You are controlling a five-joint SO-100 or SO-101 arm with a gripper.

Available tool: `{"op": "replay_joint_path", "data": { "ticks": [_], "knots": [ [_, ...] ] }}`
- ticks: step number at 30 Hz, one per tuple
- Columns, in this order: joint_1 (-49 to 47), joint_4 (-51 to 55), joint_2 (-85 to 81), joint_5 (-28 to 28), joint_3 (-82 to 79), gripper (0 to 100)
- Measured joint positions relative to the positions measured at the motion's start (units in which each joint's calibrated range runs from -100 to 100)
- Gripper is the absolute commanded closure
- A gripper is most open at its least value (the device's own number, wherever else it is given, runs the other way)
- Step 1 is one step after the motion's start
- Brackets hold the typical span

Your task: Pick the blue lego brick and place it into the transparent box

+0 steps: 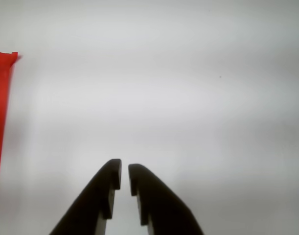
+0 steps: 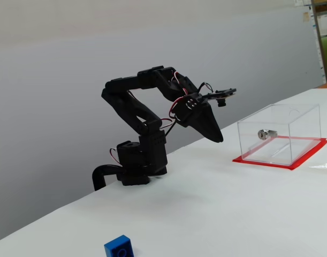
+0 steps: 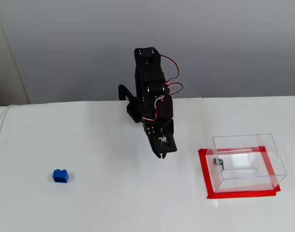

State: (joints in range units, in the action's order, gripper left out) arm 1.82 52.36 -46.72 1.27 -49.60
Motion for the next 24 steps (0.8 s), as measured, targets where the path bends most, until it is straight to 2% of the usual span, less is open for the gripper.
{"op": "replay_joint_path", "data": {
  "ticks": [7,11,17,24],
  "knots": [
    [0.64,0.00,3.47,-0.05,2.03,98],
    [5.02,0.00,3.47,-0.05,2.03,98],
    [14.10,0.00,3.47,-0.05,2.03,98],
    [30.98,0.00,3.47,-0.05,2.03,98]
  ]
}}
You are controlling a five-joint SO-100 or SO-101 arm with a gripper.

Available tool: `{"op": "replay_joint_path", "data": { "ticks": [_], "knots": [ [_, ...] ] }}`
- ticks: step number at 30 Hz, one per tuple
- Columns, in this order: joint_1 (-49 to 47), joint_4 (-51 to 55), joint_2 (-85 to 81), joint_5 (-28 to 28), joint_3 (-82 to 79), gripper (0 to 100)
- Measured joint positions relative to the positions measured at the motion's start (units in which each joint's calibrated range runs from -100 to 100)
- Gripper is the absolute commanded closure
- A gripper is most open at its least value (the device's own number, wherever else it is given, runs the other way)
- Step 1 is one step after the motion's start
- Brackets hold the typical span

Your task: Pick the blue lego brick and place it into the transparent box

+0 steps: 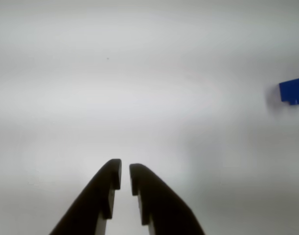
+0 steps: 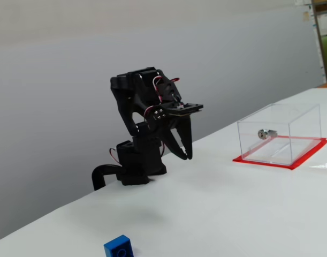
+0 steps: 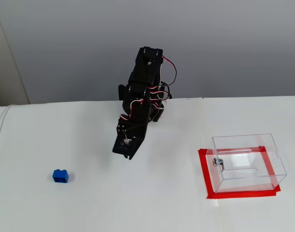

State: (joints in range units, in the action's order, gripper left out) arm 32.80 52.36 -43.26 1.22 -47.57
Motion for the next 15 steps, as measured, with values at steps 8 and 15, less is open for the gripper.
{"op": "replay_joint_path", "data": {
  "ticks": [8,15],
  "knots": [
    [11.75,0.09,0.00,0.00,0.00,98],
    [15.60,0.09,0.93,0.00,0.00,98]
  ]
}}
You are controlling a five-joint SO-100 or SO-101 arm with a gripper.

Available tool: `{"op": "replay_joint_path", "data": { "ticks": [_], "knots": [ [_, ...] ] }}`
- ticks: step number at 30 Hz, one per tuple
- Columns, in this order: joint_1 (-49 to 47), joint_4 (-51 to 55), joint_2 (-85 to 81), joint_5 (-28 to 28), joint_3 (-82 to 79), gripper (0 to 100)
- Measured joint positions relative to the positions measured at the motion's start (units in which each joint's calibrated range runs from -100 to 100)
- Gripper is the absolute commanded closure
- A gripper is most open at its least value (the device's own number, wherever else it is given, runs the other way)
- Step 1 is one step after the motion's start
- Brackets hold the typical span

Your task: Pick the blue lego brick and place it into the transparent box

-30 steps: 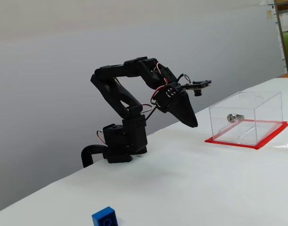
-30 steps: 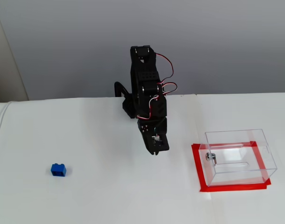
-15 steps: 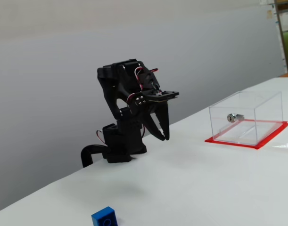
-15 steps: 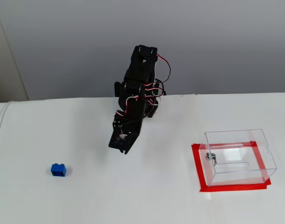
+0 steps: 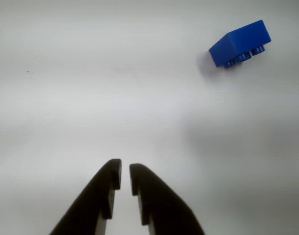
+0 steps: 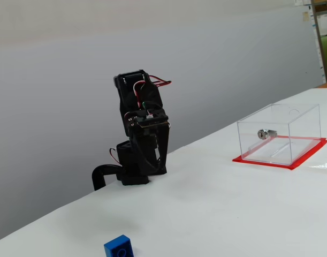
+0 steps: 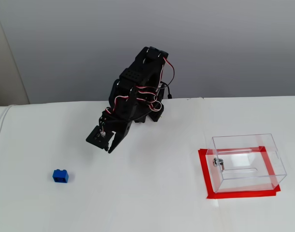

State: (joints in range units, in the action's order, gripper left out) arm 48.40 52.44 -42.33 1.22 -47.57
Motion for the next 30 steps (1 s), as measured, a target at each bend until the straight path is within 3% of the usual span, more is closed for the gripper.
{"op": "replay_joint_path", "data": {
  "ticks": [4,15,30],
  "knots": [
    [2.35,0.00,0.51,-0.39,0.00,98],
    [5.77,0.34,14.12,-10.50,12.80,98],
    [10.58,0.34,39.41,-11.33,39.28,98]
  ]
}}
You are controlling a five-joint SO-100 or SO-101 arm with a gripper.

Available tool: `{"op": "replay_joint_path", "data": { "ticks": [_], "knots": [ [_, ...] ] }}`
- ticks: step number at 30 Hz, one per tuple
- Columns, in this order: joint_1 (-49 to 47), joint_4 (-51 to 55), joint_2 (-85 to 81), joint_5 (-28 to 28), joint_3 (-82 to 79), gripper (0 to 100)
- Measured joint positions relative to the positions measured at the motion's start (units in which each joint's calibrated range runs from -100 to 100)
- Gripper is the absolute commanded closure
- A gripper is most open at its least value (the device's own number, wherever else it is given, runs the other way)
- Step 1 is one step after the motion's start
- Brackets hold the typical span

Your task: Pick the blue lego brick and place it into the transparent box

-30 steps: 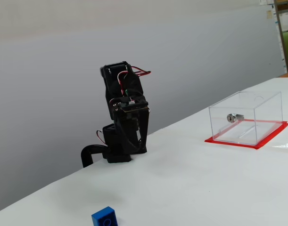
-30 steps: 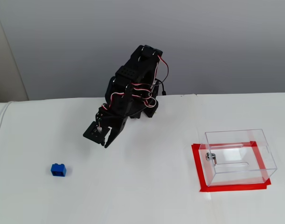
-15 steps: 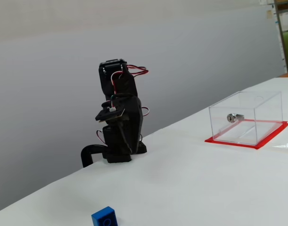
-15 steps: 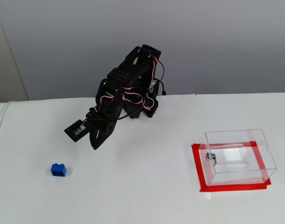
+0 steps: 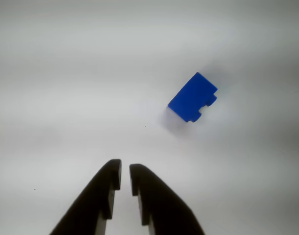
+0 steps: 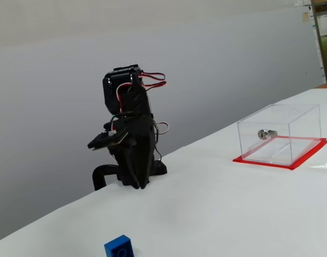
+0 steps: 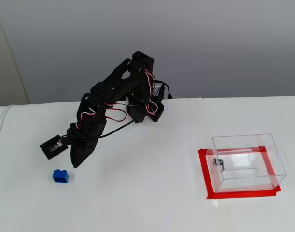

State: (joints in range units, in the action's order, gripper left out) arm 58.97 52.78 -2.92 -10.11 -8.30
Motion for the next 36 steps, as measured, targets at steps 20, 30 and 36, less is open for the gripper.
{"op": "replay_joint_path", "data": {
  "ticks": [20,30,36],
  "knots": [
    [6.41,3.08,17.76,-9.62,19.06,82],
    [7.69,3.00,21.56,-14.02,19.15,74],
    [7.59,3.00,23.09,-14.36,22.59,74]
  ]
}}
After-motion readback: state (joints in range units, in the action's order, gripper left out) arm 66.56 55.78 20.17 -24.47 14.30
